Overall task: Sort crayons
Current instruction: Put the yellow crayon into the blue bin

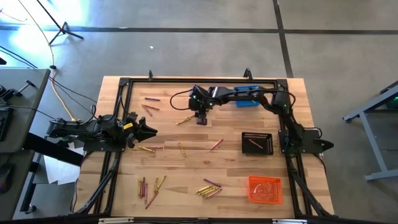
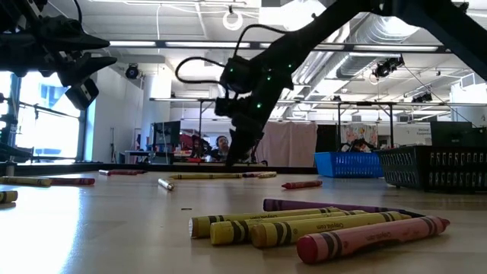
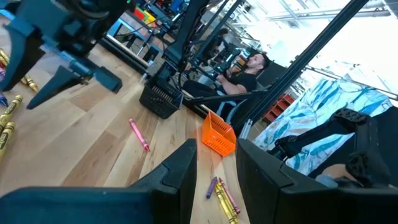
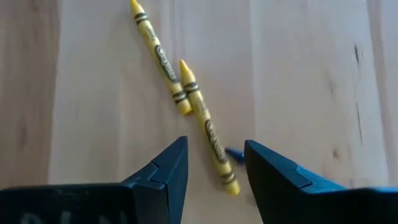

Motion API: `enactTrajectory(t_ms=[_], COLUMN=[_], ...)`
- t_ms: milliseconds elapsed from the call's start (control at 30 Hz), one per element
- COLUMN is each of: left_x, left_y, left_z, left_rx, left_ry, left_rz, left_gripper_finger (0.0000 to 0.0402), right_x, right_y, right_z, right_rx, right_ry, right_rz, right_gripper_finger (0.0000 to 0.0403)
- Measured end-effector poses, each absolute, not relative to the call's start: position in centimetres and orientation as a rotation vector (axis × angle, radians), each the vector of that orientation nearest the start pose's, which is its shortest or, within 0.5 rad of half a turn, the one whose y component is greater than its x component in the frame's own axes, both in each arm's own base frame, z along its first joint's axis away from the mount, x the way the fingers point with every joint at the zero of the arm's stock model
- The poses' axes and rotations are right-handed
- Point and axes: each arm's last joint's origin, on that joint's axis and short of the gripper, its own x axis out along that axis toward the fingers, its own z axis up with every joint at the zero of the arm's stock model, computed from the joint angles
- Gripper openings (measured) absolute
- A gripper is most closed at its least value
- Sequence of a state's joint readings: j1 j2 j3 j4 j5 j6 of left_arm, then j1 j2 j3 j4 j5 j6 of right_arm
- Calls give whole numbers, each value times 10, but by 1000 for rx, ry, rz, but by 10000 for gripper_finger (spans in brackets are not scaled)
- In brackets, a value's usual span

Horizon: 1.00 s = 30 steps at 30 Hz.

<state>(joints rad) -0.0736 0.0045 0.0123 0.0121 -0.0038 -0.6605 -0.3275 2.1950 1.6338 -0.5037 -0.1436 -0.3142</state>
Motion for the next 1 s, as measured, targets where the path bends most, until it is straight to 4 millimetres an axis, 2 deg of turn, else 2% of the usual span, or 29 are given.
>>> enactTrajectory(t_ms=[133, 267, 500, 600, 867, 1000], left_x=[97, 97, 97, 97, 97, 97], left_y=[-7, -7, -7, -7, -7, -7], left_z=[169, 168, 169, 168, 169, 169], left_rx=[-661, -661, -661, -661, -661, -661], left_ry=[4, 4, 4, 5, 4, 3], left_rz=[-74, -74, -74, -74, -74, -74], left_gripper_finger=[99, 99, 99, 99, 99, 99], right_x=[449, 459, 471, 472, 472, 473], right_y=[-148, -152, -153, -153, -151, -147], right_z=[150, 144, 148, 148, 148, 148], right_rx=[-58, -64, -66, -64, -57, -60], right_ry=[1066, 1158, 1278, 1286, 1284, 1282], right_rz=[23, 50, 66, 66, 83, 91], right_gripper_finger=[142, 142, 134, 112, 26, 7])
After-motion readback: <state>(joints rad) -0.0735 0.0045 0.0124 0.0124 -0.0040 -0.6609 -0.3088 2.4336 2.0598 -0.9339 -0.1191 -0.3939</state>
